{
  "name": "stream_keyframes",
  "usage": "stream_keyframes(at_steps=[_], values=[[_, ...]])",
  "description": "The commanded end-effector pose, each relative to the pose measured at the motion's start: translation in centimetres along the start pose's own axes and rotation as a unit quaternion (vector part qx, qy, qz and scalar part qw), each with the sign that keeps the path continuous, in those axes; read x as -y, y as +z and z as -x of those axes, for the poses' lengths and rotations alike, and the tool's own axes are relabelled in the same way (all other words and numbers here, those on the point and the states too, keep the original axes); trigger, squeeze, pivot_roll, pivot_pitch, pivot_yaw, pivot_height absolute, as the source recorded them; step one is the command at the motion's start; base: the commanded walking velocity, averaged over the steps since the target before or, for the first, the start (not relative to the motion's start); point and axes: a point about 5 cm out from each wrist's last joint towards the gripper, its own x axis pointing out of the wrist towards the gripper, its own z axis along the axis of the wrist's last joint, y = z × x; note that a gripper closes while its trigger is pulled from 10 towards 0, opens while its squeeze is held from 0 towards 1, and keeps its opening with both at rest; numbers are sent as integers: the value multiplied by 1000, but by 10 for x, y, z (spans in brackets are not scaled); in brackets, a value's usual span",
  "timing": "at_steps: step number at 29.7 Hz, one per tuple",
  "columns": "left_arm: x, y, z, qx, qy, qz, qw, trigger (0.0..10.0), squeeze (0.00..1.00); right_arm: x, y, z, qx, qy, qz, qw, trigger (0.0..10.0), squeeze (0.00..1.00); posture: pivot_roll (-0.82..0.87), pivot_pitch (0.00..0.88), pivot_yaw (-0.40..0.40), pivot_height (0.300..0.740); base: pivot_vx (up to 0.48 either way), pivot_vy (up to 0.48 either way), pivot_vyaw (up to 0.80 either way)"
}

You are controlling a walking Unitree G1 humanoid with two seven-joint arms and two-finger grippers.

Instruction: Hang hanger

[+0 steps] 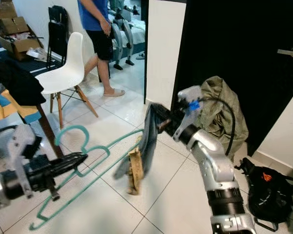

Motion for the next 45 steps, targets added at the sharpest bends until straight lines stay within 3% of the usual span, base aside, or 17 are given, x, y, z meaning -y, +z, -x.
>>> stream_keyframes(at_steps=[1, 4, 6, 10, 16, 18, 24, 30, 38, 39, 44, 45], values=[[0, 7, 5, -3, -1, -8, 1000, 10000, 0, 9, -6, 3, -16, -27, 12, 999, 10000, 0, 10, 168, -67, 740, 0, 0, 0], [0, 22, 10, 17, -5, -9, 1000, 10000, 0, 23, -23, 7, -50, -59, 26, 997, 10000, 0, 29, 171, -79, 740, 0, 0, 0], [5, 24, 15, 14, -15, 2, 1000, 10000, 0, 22, -29, 7, -50, -52, 4, 997, 10000, 0, 36, 174, -78, 740, 0, 0, 0], [9, 17, 18, 1, -17, 14, 1000, 10000, 0, 18, -24, 3, -35, -42, -7, 998, 10000, 0, 29, 174, -79, 740, 0, 0, 0], [19, 14, 14, 0, -33, 22, 999, 10000, 0, 28, -16, 1, -28, -72, 12, 997, 10000, 0, 24, 178, -80, 740, 0, 0, 0], [18, 3, 19, -39, -30, 14, 999, 10000, 0, 34, -14, 5, -24, -81, 2, 996, 10000, 0, 27, 180, -76, 740, 0, 0, 0], [17, -2, 22, -72, -25, -4, 997, 10000, 0, 35, -11, 5, -11, -76, -2, 997, 10000, 0, 31, 186, -69, 740, 0, 0, 0], [9, 0, 28, -117, -12, -64, 991, 10000, 0, 51, -1, 17, -9, -83, 21, 996, 10000, 0, 37, 190, -65, 740, 0, 0, 0], [12, -6, 28, -123, -17, -51, 991, 10000, 0, 41, 10, 16, 2, -21, 16, 1000, 10000, 0, 32, 190, -60, 740, 0, 0, 0], [11, -8, 25, -114, -17, -40, 993, 10000, 0, 33, 16, 14, 8, 9, 13, 1000, 10000, 0, 28, 190, -63, 740, 0, 0, 0], [11, -9, 22, -109, -18, -39, 993, 10000, 0, 30, 18, 13, 12, 23, 11, 1000, 10000, 0, 23, 189, -63, 740, 0, 0, 0], [11, -7, 16, -93, -24, -34, 995, 10000, 0, 24, 23, 11, 16, 46, 7, 999, 10000, 0, 20, 189, -67, 740, 0, 0, 0]])
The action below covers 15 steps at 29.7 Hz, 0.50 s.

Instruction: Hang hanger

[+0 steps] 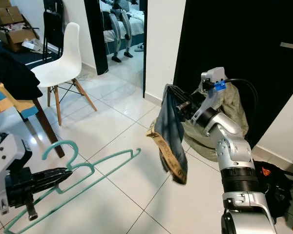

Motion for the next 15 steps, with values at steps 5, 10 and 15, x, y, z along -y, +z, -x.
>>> stream_keyframes(at_steps=[5, 10, 15], values=[[-1, 8, -16, 41, -21, 2, 999, 10000, 0, -13, 14, -4, 13, 68, -2, 998, 10000, 0, 7, 186, -71, 740, 0, 0, 0], [-5, 12, -17, 49, -22, -5, 999, 10000, 0, -14, 15, -2, 7, 79, -2, 997, 10000, 0, 9, 186, -74, 740, 0, 0, 0], [-7, 18, -20, 62, -23, -7, 998, 10000, 0, -22, 17, -2, 9, 109, -12, 994, 10000, 0, 8, 184, -74, 740, 0, 0, 0]])
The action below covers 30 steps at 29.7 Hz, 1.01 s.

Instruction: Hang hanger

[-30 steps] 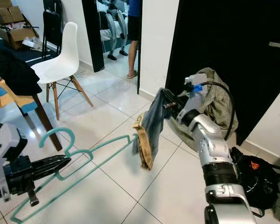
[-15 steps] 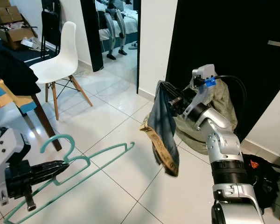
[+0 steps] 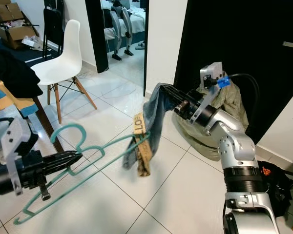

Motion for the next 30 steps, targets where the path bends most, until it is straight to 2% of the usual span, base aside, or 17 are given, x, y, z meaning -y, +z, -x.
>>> stream_keyframes(at_steps=[1, 9, 11, 12, 14, 24, 30], values=[[2, 1, -1, 8, -10, 3, 1000, 10000, 0, -4, 2, 0, 2, 15, 0, 1000, 10000, 0, 8, 184, -74, 740, 0, 0, 0], [8, 3, 0, 13, -23, 11, 1000, 10000, 0, -1, 3, -1, 4, 4, 5, 1000, 10000, 0, 10, 181, -73, 740, 0, 0, 0], [10, 2, 1, 13, -25, 16, 999, 10000, 0, 4, 5, -1, 9, -16, 10, 1000, 10000, 0, 16, 179, -75, 740, 0, 0, 0], [14, -1, 3, 11, -28, 24, 999, 10000, 0, 13, 9, -3, 23, -54, 15, 998, 10000, 0, 20, 177, -77, 740, 0, 0, 0], [19, -5, 5, 8, -29, 35, 999, 10000, 0, 22, 14, -5, 38, -84, 18, 996, 10000, 0, 24, 175, -80, 740, 0, 0, 0], [18, -5, 12, 1, -14, 34, 999, 10000, 0, 23, 12, -3, 31, -79, 13, 996, 10000, 0, 30, 169, -83, 740, 0, 0, 0], [12, -5, 15, -5, 1, 23, 1000, 10000, 0, 18, 11, 0, 21, -49, 12, 998, 10000, 0, 32, 168, -82, 740, 0, 0, 0]])
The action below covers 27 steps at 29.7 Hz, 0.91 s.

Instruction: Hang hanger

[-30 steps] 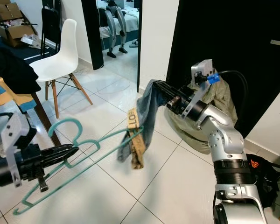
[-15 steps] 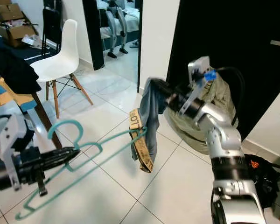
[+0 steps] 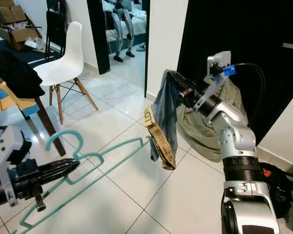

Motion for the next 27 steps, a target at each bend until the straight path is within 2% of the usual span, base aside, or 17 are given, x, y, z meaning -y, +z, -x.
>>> stream_keyframes(at_steps=[1, 7, 15, 20, 22, 23, 27], values=[[-2, 1, 3, -8, 2, -9, 1000, 10000, 0, -2, -1, 3, -11, 19, 3, 1000, 10000, 0, 31, 168, -82, 740, 0, 0, 0], [-4, 4, 3, -7, 1, -15, 1000, 10000, 0, -6, -6, 10, -32, 51, 1, 998, 10000, 0, 28, 172, -74, 740, 0, 0, 0], [-5, 5, 2, -6, 2, -16, 1000, 10000, 0, -13, -5, 12, -37, 83, -1, 996, 10000, 0, 31, 174, -73, 740, 0, 0, 0], [-3, 5, 3, -6, -1, -13, 1000, 10000, 0, -9, -6, 11, -37, 66, 3, 997, 10000, 0, 30, 174, -73, 740, 0, 0, 0], [0, 3, 4, -9, -5, -7, 1000, 10000, 0, 7, -5, 10, -30, 2, 24, 999, 10000, 0, 34, 176, -76, 740, 0, 0, 0], [0, 3, 4, -9, -5, -7, 1000, 10000, 0, 7, -5, 10, -30, 2, 24, 999, 10000, 0, 34, 176, -76, 740, 0, 0, 0], [3, 0, 5, -12, 0, 0, 1000, 10000, 0, 24, -8, 16, -35, -50, 27, 998, 10000, 0, 37, 181, -80, 740, 0, 0, 0]])
